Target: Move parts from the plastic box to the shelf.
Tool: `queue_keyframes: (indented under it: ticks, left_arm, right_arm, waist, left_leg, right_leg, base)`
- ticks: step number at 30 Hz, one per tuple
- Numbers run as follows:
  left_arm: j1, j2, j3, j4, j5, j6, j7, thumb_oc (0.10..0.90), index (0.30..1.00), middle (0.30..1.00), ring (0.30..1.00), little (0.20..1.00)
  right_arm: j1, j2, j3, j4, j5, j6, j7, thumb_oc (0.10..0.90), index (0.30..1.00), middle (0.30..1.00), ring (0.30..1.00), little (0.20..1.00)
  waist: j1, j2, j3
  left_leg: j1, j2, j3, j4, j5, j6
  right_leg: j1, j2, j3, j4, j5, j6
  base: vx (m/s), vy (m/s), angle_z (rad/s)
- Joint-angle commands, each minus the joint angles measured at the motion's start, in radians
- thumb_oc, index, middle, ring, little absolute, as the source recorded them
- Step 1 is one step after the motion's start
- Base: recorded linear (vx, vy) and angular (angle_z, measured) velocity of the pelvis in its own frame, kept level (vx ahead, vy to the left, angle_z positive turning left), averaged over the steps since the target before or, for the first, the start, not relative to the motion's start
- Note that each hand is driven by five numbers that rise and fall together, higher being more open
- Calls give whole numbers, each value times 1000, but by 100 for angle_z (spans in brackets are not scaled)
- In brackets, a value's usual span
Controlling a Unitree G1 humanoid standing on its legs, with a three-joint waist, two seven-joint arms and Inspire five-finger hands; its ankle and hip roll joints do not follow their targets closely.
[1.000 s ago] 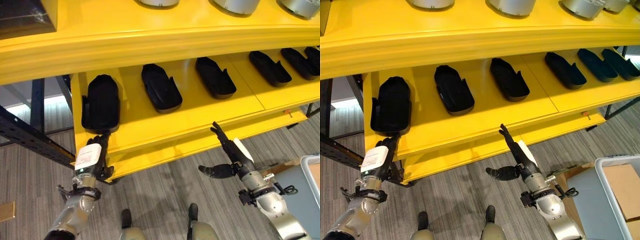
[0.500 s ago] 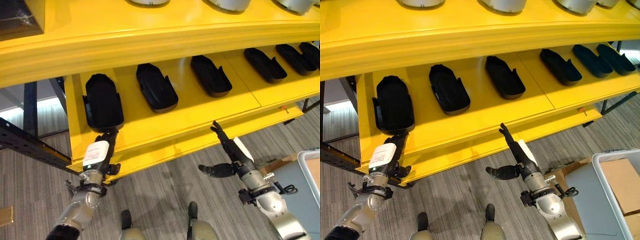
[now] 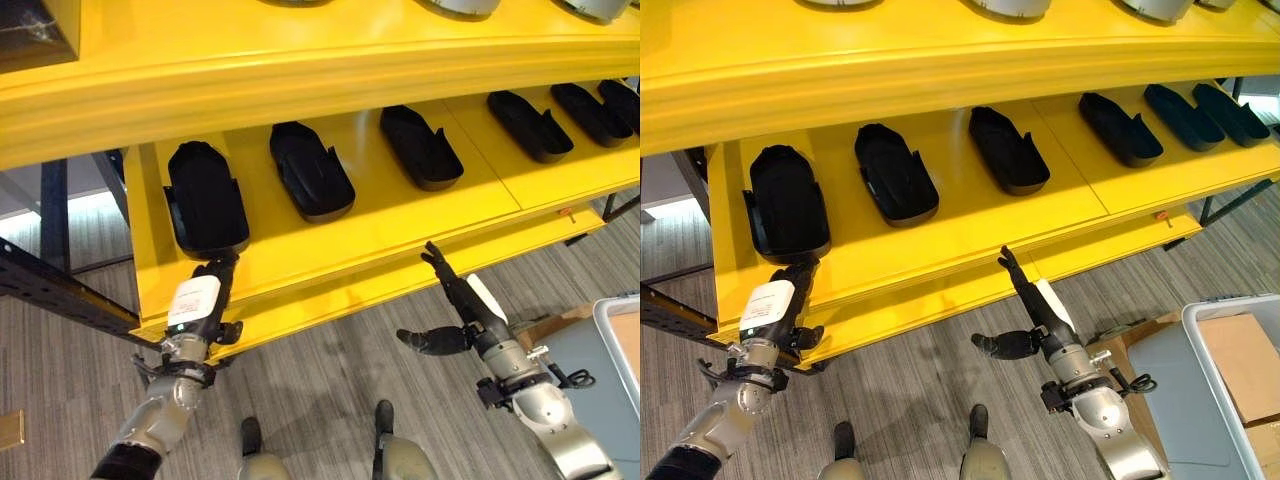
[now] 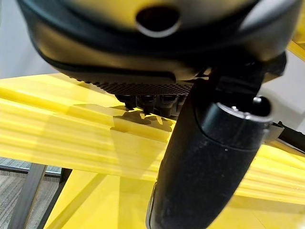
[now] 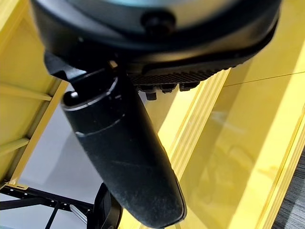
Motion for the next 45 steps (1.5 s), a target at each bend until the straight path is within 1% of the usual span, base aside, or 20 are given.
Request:
queue_keyframes:
  ticks: [1,8,26,45]
  left_arm:
    - [-108,5,19,7,24,-37,36,900,1000,1000,1000,1000]
    - [-115,6,27,23,15,-32,44,900,1000,1000,1000,1000]
    - [-156,21,36,99,-14,-12,73,900,1000,1000,1000,1000]
    - [-160,14,26,110,-24,-13,73,900,1000,1000,1000,1000]
  right_arm:
    - [-96,-22,-17,-83,28,-124,-44,900,1000,1000,1000,1000]
    - [-97,-22,-18,-83,27,-125,-46,900,1000,1000,1000,1000]
    - [-102,-29,-9,-87,36,-131,-47,900,1000,1000,1000,1000]
    - [-117,-33,-3,-84,35,-135,-54,900,1000,1000,1000,1000]
  waist:
    - [-21,-21,-37]
    - [-22,-23,-35]
    - [-23,-38,-26]
    - [-20,-45,-9]
  left_leg:
    - [2,20,-3,76,-68,27]
    - [-8,20,-5,83,-69,27]
    - [-32,20,-10,105,-71,26]
    - [-50,24,-16,122,-74,25]
  right_leg:
    - [-79,-35,22,205,-111,10]
    - [-85,-36,20,208,-111,11]
    - [-103,-35,29,220,-110,9]
    - [-122,-33,35,236,-113,6]
  base:
    - [0,0,0]
    - [0,0,0]
    - [0,0,0]
    - [0,0,0]
